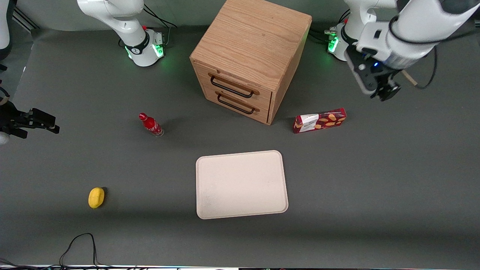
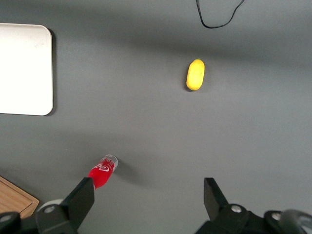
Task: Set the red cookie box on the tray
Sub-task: 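Move the open left gripper down over the red cookie box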
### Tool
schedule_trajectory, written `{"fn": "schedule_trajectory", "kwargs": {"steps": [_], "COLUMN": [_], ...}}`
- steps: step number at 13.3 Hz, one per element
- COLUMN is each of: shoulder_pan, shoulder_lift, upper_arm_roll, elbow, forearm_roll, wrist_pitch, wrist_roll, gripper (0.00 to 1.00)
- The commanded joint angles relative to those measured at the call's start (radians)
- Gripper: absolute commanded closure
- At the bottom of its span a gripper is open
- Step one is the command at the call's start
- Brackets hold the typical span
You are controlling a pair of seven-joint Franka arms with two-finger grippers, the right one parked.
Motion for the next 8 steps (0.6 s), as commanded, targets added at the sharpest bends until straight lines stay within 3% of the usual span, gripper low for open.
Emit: {"fn": "schedule_trajectory", "kwargs": {"steps": [1,4,8], "shoulder_pan": [-0.030,-0.036,-0.060], "shoulder_lift": [-0.059,-0.036,0.068], "upper_arm_roll": [0.008,0.008,0.008], "elbow": [-0.246,-0.447,-0.516], "forearm_roll": [-0.014,-0.017,-0.027], "wrist_pitch": [0.237,0.539,0.707], "wrist_roll": [0.084,0.124,0.123], "gripper": [0.00,0.01,0.02]}}
